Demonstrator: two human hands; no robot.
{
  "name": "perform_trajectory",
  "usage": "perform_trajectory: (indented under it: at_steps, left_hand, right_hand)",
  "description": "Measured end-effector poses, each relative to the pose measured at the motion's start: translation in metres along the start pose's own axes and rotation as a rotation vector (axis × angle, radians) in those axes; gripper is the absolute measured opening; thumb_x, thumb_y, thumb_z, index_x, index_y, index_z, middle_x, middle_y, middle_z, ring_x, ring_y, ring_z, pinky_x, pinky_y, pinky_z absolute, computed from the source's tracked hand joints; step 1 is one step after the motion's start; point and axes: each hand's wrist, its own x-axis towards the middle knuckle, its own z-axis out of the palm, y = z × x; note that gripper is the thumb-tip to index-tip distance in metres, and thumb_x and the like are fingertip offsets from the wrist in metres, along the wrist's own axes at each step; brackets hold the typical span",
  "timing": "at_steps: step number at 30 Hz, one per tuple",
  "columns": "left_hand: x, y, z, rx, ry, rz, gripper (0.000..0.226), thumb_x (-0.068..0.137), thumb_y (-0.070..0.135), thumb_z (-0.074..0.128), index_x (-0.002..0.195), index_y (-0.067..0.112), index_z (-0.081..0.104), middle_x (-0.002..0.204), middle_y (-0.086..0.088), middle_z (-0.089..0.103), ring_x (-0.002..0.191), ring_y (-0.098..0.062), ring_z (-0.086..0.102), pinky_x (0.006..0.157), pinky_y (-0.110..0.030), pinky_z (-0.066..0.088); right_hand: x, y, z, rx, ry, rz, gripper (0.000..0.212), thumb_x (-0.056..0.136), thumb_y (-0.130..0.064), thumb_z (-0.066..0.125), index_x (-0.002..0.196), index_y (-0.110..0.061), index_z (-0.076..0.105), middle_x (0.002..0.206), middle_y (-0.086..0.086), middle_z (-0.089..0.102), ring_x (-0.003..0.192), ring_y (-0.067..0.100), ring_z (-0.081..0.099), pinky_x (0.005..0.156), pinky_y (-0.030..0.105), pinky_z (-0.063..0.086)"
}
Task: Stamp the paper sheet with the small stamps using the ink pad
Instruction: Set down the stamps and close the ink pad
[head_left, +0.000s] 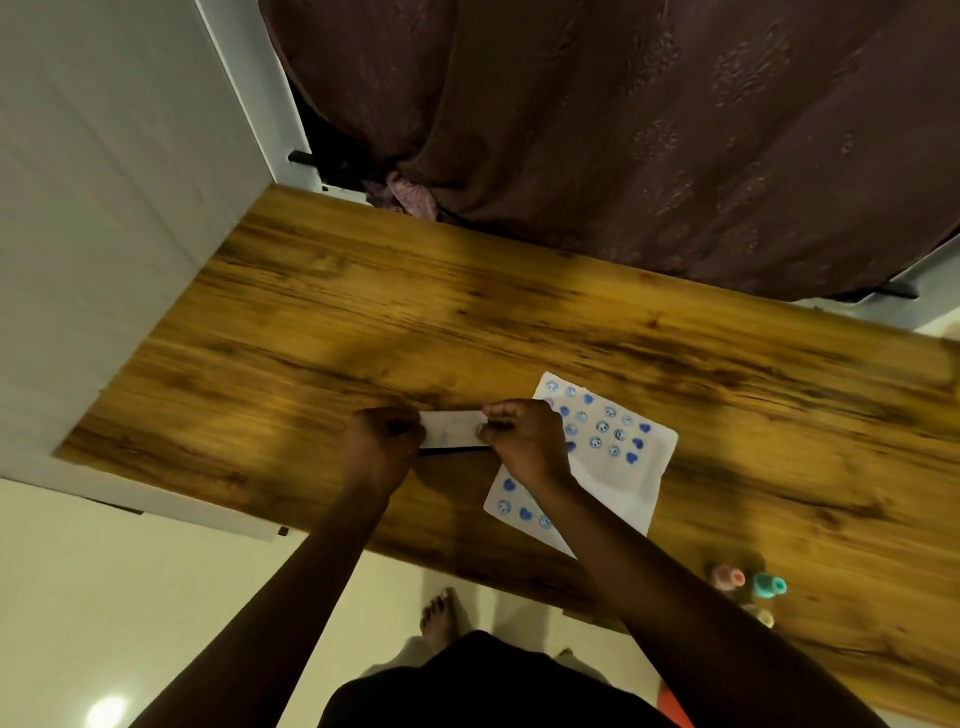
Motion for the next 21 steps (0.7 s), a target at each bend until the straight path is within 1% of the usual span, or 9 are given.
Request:
perform_trajectory:
  at_steps: [2, 5, 7, 11, 13, 14, 16, 18, 21]
  left_hand:
    - [0.002, -0.002, 0.001, 0.005, -0.017, -0.038, 0.011, 0.085, 0.008, 0.079, 0.096, 0.010, 0.081, 0.094, -0.010, 0.079, 0.083, -0.023, 0.074, 0.072, -0.033, 0.058]
    - [0.003, -0.005, 0.002, 0.019, -0.052, -0.082, 0.008, 0.086, 0.010, 0.080, 0.090, 0.016, 0.077, 0.097, -0.008, 0.078, 0.089, -0.025, 0.074, 0.084, -0.048, 0.062]
    - [0.004, -0.007, 0.003, 0.057, -0.056, -0.086, 0.007, 0.087, 0.012, 0.080, 0.092, 0.016, 0.077, 0.099, -0.009, 0.080, 0.091, -0.025, 0.075, 0.087, -0.052, 0.062]
    - [0.005, -0.008, 0.003, 0.061, -0.061, -0.103, 0.011, 0.086, 0.011, 0.081, 0.095, 0.015, 0.077, 0.103, -0.011, 0.080, 0.095, -0.027, 0.075, 0.090, -0.054, 0.062]
    - [0.005, -0.007, 0.004, 0.077, -0.064, -0.099, 0.012, 0.085, 0.011, 0.082, 0.096, 0.013, 0.078, 0.103, -0.011, 0.080, 0.093, -0.027, 0.075, 0.089, -0.052, 0.062]
    - [0.005, -0.006, 0.004, 0.090, -0.058, -0.092, 0.012, 0.085, 0.012, 0.082, 0.096, 0.014, 0.078, 0.101, -0.010, 0.080, 0.091, -0.024, 0.075, 0.087, -0.049, 0.063]
    - [0.004, -0.003, 0.004, 0.124, -0.037, -0.052, 0.009, 0.083, 0.012, 0.082, 0.090, 0.016, 0.078, 0.091, -0.003, 0.079, 0.082, -0.019, 0.074, 0.081, -0.041, 0.063]
    - [0.003, -0.002, 0.004, 0.137, -0.028, -0.013, 0.010, 0.082, 0.010, 0.081, 0.086, 0.018, 0.077, 0.083, 0.003, 0.075, 0.078, -0.017, 0.073, 0.076, -0.036, 0.060]
    - [0.000, -0.001, 0.005, 0.087, -0.030, -0.017, 0.017, 0.082, 0.007, 0.079, 0.096, 0.015, 0.076, 0.088, 0.004, 0.073, 0.079, -0.013, 0.071, 0.066, -0.025, 0.055]
  right_hand:
    - [-0.001, -0.002, 0.001, -0.007, 0.012, 0.010, 0.031, 0.085, -0.019, 0.082, 0.116, -0.017, 0.078, 0.118, 0.001, 0.078, 0.107, 0.012, 0.073, 0.093, 0.023, 0.056]
    - [-0.004, -0.004, 0.002, -0.012, 0.014, 0.010, 0.030, 0.087, -0.014, 0.079, 0.117, -0.016, 0.078, 0.119, 0.003, 0.078, 0.108, 0.014, 0.073, 0.098, 0.033, 0.059]
    - [-0.006, -0.005, 0.003, -0.028, 0.020, -0.005, 0.030, 0.088, -0.011, 0.077, 0.118, -0.015, 0.078, 0.119, 0.004, 0.078, 0.109, 0.016, 0.073, 0.099, 0.034, 0.059]
    - [-0.010, -0.008, 0.002, -0.066, 0.019, -0.018, 0.029, 0.091, -0.009, 0.074, 0.120, -0.013, 0.077, 0.122, 0.006, 0.076, 0.114, 0.018, 0.072, 0.103, 0.035, 0.056]
    - [-0.012, -0.009, 0.002, -0.086, 0.021, -0.028, 0.029, 0.093, -0.010, 0.072, 0.122, -0.012, 0.075, 0.124, 0.006, 0.076, 0.116, 0.018, 0.071, 0.104, 0.033, 0.055]
    - [-0.012, -0.009, 0.002, -0.093, 0.024, -0.029, 0.029, 0.093, -0.010, 0.072, 0.122, -0.011, 0.075, 0.125, 0.007, 0.075, 0.117, 0.019, 0.070, 0.104, 0.032, 0.054]
    - [-0.013, -0.011, 0.003, -0.098, 0.032, -0.019, 0.028, 0.094, -0.009, 0.071, 0.123, -0.009, 0.074, 0.126, 0.009, 0.074, 0.117, 0.020, 0.070, 0.103, 0.031, 0.055]
    - [-0.012, -0.014, 0.004, -0.111, 0.034, -0.011, 0.028, 0.093, -0.007, 0.071, 0.121, -0.008, 0.074, 0.124, 0.009, 0.075, 0.115, 0.021, 0.070, 0.100, 0.031, 0.056]
    - [-0.010, -0.019, 0.002, -0.147, 0.032, 0.005, 0.030, 0.090, -0.008, 0.073, 0.119, -0.013, 0.076, 0.118, 0.005, 0.077, 0.109, 0.019, 0.072, 0.095, 0.031, 0.058]
